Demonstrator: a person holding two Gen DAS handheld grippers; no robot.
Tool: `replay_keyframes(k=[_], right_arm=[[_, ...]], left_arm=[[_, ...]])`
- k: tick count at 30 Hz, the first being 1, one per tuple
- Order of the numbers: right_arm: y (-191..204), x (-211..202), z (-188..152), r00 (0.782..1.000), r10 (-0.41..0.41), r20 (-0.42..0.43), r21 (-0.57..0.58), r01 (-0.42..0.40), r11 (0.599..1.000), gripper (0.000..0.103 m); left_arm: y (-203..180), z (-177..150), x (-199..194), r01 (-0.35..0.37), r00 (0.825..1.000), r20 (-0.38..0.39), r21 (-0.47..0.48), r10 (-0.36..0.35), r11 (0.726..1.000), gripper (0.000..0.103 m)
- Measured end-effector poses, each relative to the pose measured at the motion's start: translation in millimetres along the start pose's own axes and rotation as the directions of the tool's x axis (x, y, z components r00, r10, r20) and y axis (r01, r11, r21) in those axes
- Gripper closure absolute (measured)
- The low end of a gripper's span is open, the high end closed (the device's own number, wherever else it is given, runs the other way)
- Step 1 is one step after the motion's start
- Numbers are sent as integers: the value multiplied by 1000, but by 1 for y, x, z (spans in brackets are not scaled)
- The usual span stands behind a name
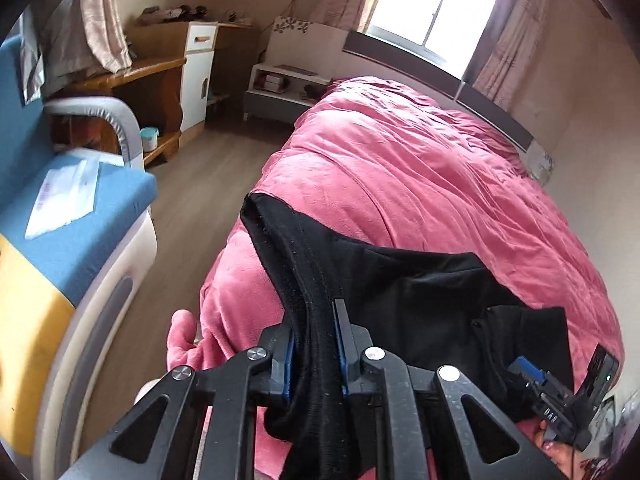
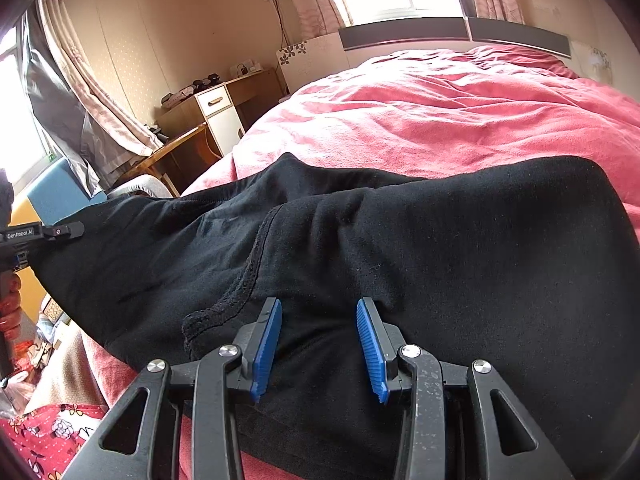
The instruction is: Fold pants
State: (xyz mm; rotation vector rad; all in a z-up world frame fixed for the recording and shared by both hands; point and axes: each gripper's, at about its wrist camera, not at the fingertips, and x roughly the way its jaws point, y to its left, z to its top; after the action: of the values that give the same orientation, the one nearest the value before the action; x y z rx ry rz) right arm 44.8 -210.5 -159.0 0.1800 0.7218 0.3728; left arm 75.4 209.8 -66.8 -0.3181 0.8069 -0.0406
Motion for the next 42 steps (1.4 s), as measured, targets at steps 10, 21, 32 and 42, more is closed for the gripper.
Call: replay_keyframes(k=[10, 21, 32, 42], right_arm=[[-1, 3, 15, 995, 31, -90, 36, -28, 999, 54], [-60, -49, 35, 992, 11, -130, 186, 14, 982, 39], [-130, -109, 32, 992, -98, -80, 347, 120, 930, 38], [-115, -108, 34, 994, 101, 33, 374, -106, 921, 31]], left_arm=[[4, 18, -34, 344, 934, 191, -243, -303, 907, 89], [-137, 41, -87, 546, 808, 156, 165, -568, 821, 89], [-292, -5, -70, 675, 690, -119, 459, -714, 577, 98], [-208, -19, -6, 545, 837, -72, 189, -542, 817, 79]])
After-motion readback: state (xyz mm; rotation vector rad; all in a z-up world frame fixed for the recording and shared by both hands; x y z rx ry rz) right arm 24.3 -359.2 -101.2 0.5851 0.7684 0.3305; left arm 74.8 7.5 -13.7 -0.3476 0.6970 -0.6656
